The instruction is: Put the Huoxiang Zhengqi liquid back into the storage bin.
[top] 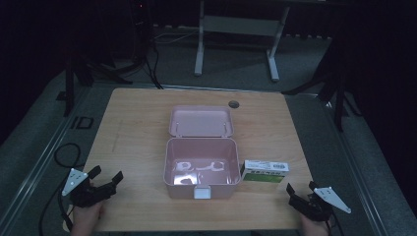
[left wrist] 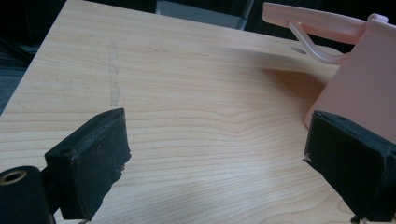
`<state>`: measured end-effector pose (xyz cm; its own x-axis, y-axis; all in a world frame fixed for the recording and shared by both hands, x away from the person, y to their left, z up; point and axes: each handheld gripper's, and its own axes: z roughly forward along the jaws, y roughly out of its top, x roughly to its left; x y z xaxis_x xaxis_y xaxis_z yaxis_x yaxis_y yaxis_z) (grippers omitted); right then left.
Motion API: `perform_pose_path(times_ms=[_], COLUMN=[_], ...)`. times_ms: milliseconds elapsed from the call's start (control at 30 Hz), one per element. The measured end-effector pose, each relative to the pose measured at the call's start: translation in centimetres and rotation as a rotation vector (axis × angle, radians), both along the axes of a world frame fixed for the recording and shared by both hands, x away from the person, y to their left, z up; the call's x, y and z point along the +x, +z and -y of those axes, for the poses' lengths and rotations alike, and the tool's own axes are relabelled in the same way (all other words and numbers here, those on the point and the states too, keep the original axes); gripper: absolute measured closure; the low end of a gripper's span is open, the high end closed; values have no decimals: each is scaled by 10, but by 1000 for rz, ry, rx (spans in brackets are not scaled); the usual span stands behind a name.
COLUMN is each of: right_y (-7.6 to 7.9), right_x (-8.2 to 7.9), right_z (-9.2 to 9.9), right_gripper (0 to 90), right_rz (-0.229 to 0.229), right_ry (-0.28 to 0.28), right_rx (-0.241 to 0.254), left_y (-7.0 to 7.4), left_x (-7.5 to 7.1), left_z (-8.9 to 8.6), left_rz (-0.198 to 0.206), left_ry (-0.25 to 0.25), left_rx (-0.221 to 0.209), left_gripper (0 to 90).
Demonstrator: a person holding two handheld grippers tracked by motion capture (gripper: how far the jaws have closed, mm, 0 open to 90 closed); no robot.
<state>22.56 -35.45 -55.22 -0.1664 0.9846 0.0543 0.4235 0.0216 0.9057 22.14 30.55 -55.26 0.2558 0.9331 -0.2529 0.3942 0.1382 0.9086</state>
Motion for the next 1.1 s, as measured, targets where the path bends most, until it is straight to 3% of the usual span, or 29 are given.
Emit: perform_pose_path(times_ms=[233,533,600,667,733,800,933,1100], right_y=[1,3,6,10,16,20,20,19], right_x=[0,1,4,10,15,21,26,30], right_z=[0,-1,-1,1,2,5,8,15], right_gripper=[132,139,144,145,144,144,145,172], right_rz=[-27,-60,-104,-176,-237,-310,-381,-452], right_ry=[-21,-18,-27,5,26,67,120,209], right_rx=[-21,-13,20,33,-34,-62,-160,-183], left_y=[0,0,0,2,4,5,4,4], left_x=[0,1,2,1,-1,-1,1,1], left_z=[0,0,0,2,5,7,7,6], left_rz=[2,-1,-1,6,18,26,18,15], left_ry=[-1,-5,-1,-10,-23,-33,-43,-44], left_rx=[-3,-4,1,14,23,37,22,22], left_gripper=[67,67,68,68,68,68,68,68])
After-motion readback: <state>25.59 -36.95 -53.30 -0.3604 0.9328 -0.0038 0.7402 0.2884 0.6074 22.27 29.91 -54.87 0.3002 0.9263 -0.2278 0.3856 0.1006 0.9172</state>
